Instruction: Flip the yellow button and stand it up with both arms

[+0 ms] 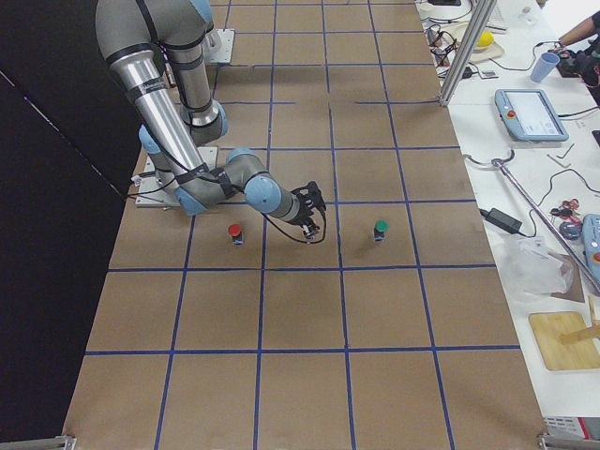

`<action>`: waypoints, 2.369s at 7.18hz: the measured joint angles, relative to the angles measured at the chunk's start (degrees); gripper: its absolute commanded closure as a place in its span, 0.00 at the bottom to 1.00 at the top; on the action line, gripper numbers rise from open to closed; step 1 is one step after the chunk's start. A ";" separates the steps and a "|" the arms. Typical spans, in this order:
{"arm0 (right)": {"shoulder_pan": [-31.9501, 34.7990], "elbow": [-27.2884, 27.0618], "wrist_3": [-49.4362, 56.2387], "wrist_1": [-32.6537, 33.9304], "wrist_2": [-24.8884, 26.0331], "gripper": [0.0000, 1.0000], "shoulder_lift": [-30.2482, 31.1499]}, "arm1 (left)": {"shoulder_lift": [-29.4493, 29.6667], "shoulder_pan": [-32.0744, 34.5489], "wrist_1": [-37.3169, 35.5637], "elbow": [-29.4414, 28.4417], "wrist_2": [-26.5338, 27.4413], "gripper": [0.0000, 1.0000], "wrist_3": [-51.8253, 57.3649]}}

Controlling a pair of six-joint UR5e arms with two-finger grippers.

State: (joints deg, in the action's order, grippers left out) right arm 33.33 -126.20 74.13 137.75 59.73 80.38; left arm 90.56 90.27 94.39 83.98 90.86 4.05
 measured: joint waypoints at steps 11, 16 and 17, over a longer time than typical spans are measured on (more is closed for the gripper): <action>37.58 32.86 -67.31 -44.47 24.08 0.00 11.43 | -1.39 -1.88 1.14 0.61 -2.49 0.00 -1.43; 55.94 35.60 -82.90 -52.37 29.88 0.00 12.72 | -1.45 -2.11 -0.88 1.25 -2.39 0.01 3.80; 55.11 35.51 -82.85 -53.20 30.14 0.00 13.26 | -1.56 -2.07 -0.71 1.27 -2.37 0.01 3.96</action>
State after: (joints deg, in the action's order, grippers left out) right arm 88.43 -90.68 -8.72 84.55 89.87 93.64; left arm 89.00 88.20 93.68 85.25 88.49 8.01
